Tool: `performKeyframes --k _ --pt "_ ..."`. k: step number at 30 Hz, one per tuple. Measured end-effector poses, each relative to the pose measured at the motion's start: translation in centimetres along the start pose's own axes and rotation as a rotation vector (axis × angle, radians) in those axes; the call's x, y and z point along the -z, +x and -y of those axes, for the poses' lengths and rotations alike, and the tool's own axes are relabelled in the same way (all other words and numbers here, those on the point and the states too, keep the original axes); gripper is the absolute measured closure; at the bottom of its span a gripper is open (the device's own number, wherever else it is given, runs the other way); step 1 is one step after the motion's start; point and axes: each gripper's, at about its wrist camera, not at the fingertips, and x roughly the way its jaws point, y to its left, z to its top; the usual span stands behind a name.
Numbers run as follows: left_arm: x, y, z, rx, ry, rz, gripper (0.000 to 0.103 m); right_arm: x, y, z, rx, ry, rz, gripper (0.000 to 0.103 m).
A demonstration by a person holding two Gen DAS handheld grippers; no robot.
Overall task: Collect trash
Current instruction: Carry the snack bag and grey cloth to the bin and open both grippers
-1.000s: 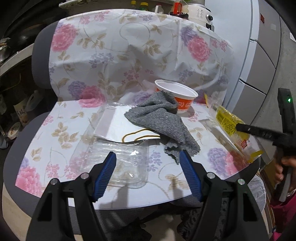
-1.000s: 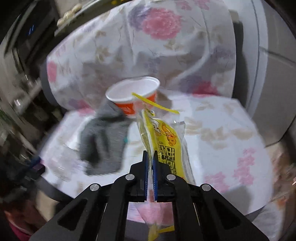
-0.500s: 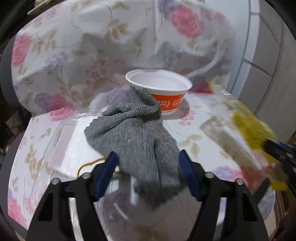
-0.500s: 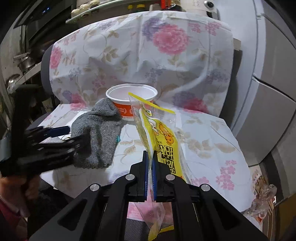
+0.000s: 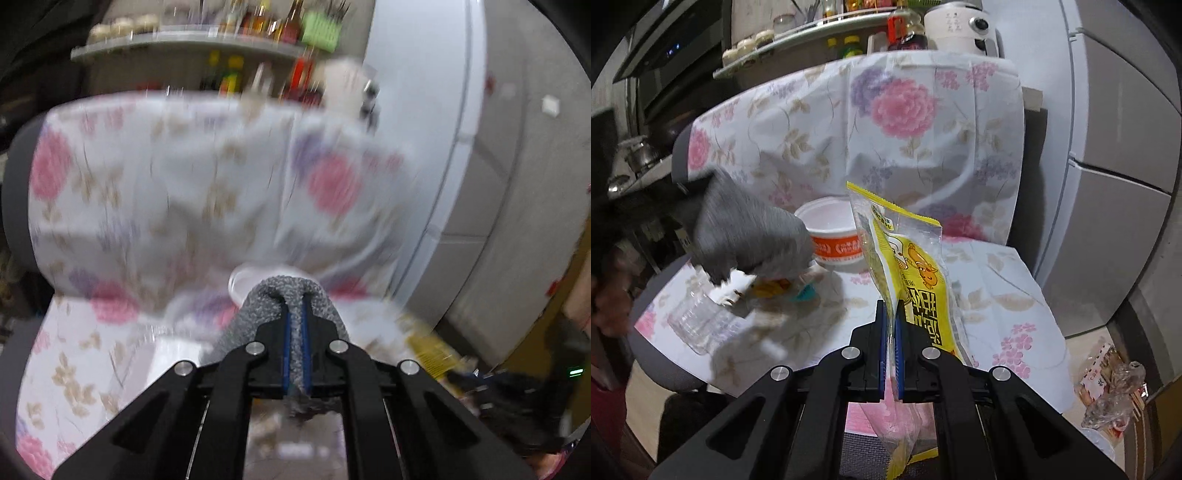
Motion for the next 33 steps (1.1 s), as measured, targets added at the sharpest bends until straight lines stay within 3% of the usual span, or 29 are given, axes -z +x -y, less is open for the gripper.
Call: performKeyframes --k 5,12,20,27,33 --pt "-0.2 -3.8 1.6 0.039 0.024 0.052 0.1 -0.3 -1.8 -0.3 -0.027 0.013 0.03 0.099" --pt "4.7 -5.0 6.0 0.14 0.073 0.018 0.1 0.8 -5.3 0.3 -0.01 0.033 0.047 0.099" --pt "9.5 -2.9 14.9 0.401 0.176 -0.076 0.1 4.9 -11.6 4.8 0.142 0.109 0.042 0.098" --pt "12.8 -0.3 24.3 0.649 0.284 -0.183 0.1 9.7 -17.2 11.3 0.311 0.241 0.025 0.098" --pt "16.4 2.8 30.7 0.709 0.378 -0.271 0.1 13.4 -19.8 15.8 0.377 0.363 0.019 0.098"
